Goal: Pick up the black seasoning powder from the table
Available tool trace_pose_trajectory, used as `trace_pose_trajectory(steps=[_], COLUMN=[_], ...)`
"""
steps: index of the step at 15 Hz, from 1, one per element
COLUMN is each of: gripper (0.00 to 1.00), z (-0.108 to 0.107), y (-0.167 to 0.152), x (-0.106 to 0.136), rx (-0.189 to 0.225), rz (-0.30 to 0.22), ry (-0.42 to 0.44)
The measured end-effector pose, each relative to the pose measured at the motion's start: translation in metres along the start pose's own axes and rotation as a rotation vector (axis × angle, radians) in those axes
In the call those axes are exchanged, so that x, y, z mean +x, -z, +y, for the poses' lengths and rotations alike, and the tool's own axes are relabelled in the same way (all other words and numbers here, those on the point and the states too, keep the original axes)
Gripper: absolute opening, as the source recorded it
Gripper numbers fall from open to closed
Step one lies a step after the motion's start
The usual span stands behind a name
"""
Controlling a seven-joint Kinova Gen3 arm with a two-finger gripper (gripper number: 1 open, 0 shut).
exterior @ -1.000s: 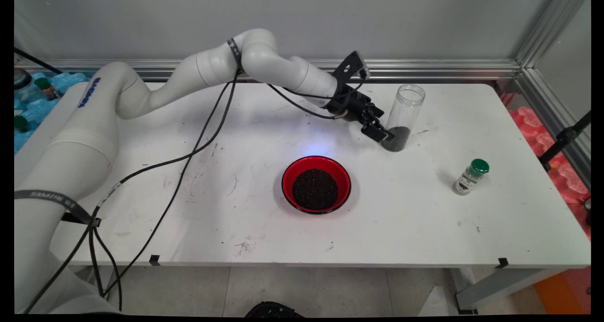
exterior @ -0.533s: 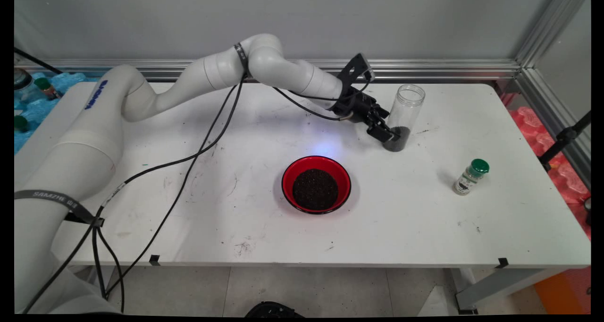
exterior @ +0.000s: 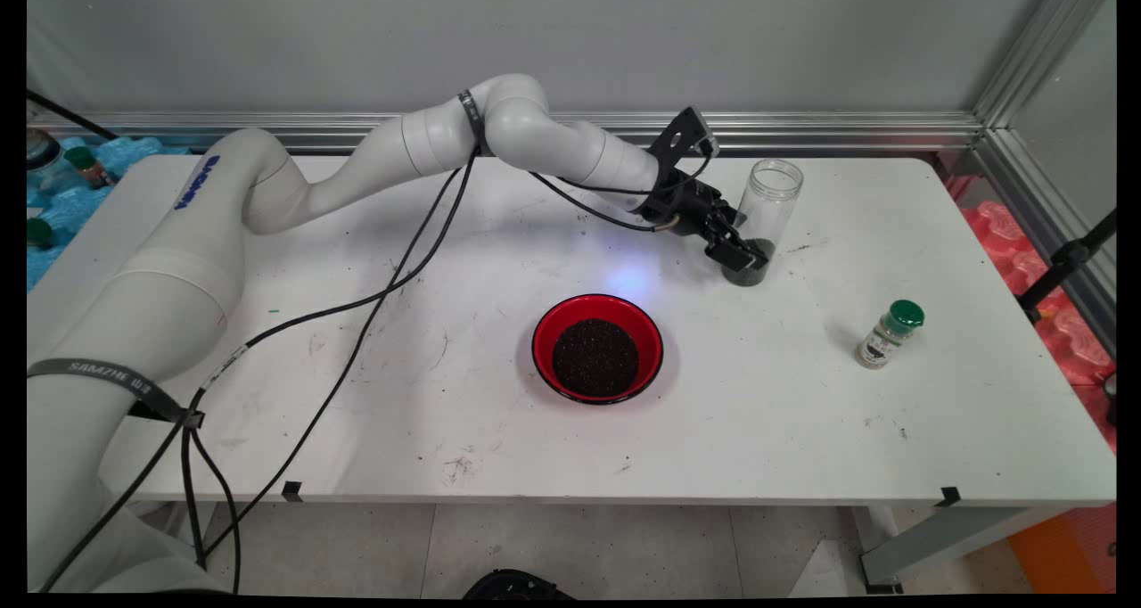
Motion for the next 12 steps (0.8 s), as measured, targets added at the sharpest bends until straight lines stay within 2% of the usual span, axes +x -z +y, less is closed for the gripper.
trace_pose_trajectory(steps=[12], gripper=[1.00], z=[0.0000], y=[-0.0096], x=[-0.0075], rx=[-0.004], rz=[0.013], ry=[0.032])
